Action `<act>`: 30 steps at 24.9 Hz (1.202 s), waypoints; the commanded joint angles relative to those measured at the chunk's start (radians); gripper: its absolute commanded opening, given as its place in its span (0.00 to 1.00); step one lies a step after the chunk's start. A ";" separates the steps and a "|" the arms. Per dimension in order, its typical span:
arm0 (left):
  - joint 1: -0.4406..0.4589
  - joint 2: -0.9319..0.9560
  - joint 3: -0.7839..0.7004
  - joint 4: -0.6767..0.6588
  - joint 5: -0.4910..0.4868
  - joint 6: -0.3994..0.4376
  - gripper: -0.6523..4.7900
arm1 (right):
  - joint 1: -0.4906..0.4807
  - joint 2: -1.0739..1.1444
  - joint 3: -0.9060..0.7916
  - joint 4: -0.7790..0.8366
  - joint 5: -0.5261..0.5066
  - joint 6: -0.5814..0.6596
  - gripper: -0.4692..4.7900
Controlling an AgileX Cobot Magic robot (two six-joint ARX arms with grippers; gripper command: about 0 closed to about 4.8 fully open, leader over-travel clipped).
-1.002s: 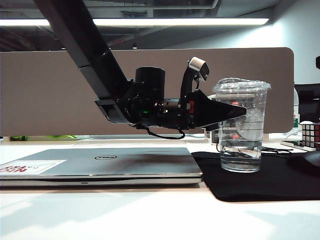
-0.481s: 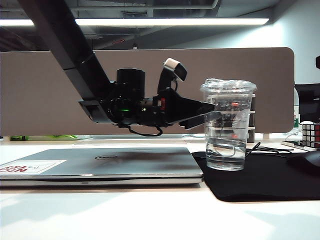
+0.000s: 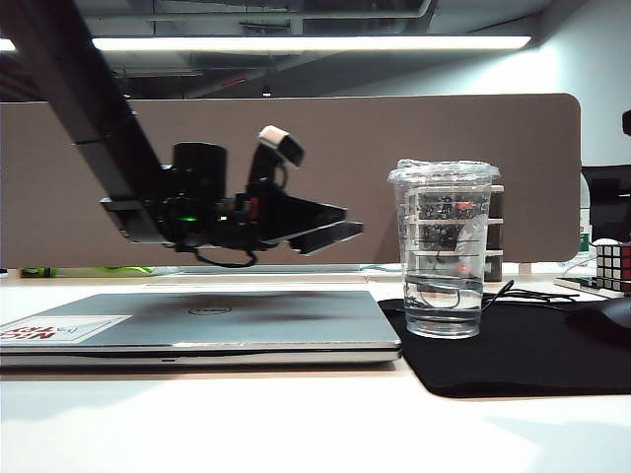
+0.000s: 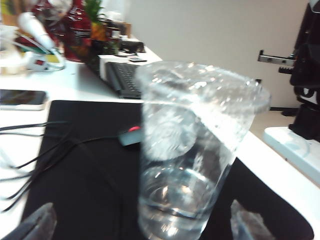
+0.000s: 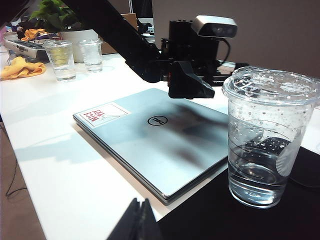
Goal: Pick up the coffee cup and place it on the right side of the laptop.
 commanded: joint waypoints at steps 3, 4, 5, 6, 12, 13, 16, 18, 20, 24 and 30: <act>0.097 -0.009 0.003 0.011 0.060 -0.094 0.47 | 0.001 -0.001 -0.006 0.003 -0.001 -0.004 0.09; 0.124 -0.011 0.003 0.016 0.060 -0.161 0.23 | 0.001 -0.001 -0.006 0.003 -0.001 -0.004 0.09; 0.139 -0.014 0.002 0.017 0.060 -0.197 0.10 | 0.001 -0.001 -0.006 0.003 -0.001 -0.004 0.09; 0.155 -0.017 0.002 0.018 0.060 -0.232 0.11 | 0.001 -0.001 -0.006 0.003 -0.001 -0.004 0.09; 0.246 -0.127 -0.112 0.027 -0.005 -0.310 0.11 | 0.001 -0.001 -0.006 0.003 0.048 -0.004 0.09; 0.259 -0.164 -0.160 0.045 -0.037 -0.311 0.11 | 0.000 -0.001 -0.006 0.003 0.066 -0.004 0.09; 0.306 -0.307 -0.356 0.119 -0.162 -0.308 0.11 | 0.000 -0.001 -0.006 0.003 0.149 -0.004 0.09; 0.333 -0.422 -0.502 0.161 -0.264 -0.308 0.11 | 0.000 -0.001 -0.006 0.003 0.211 -0.004 0.09; 0.341 -0.537 -0.640 0.200 -0.351 -0.295 0.11 | 0.000 -0.001 -0.006 0.003 0.278 -0.004 0.09; 0.339 -0.703 -0.821 0.201 -0.518 -0.241 0.11 | 0.000 0.000 -0.006 0.003 0.385 -0.003 0.09; 0.340 -1.102 -1.203 0.201 -0.774 -0.142 0.11 | 0.000 -0.001 -0.006 0.003 0.434 -0.003 0.09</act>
